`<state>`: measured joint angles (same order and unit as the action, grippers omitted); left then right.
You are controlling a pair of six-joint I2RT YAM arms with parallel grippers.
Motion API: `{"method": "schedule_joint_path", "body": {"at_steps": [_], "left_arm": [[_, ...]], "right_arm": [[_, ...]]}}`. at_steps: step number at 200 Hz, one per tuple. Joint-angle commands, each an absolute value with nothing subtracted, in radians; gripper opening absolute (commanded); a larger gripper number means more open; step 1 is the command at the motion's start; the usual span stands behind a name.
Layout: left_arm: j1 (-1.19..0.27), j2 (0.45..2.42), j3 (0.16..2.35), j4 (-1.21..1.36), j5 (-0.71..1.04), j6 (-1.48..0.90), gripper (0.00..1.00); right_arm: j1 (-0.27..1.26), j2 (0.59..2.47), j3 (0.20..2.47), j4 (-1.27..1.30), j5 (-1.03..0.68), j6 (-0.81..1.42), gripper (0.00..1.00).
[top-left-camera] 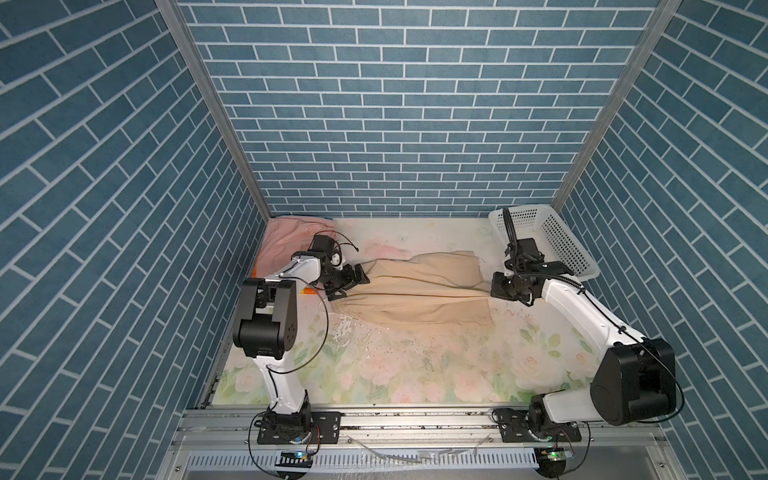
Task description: Fold and stack the shorts
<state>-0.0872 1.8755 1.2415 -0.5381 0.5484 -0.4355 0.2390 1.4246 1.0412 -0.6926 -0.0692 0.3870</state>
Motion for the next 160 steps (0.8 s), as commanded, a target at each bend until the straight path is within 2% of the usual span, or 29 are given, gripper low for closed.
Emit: {"method": "schedule_joint_path", "body": {"at_steps": [1, 51, 77, 97, 133, 160], "left_arm": [[-0.063, 1.905, 1.241, -0.609, 0.489, -0.408, 1.00], [-0.069, 1.700, 1.212, -0.522, 0.646, -0.542, 1.00], [-0.075, 1.565, 1.038, -0.357, 0.729, -0.731, 1.00], [-0.077, 1.495, 0.944, -0.329, 0.731, -0.770, 1.00], [-0.094, 1.542, 0.912, -0.399, 0.771, -0.701, 0.98], [-0.159, 1.567, 0.946, -0.487, 0.728, -0.639, 0.97]], "right_arm": [[0.233, 1.460, 0.937, -0.692, -0.083, 0.408, 0.00], [0.253, 1.495, 0.921, -0.658, -0.115, 0.420, 0.00], [0.265, 1.514, 0.943, -0.649, -0.119, 0.423, 0.00], [0.270, 1.530, 0.949, -0.634, -0.124, 0.428, 0.00], [0.277, 1.556, 0.954, -0.613, -0.134, 0.429, 0.00], [0.278, 1.549, 0.952, -0.608, -0.135, 0.431, 0.00]]}}
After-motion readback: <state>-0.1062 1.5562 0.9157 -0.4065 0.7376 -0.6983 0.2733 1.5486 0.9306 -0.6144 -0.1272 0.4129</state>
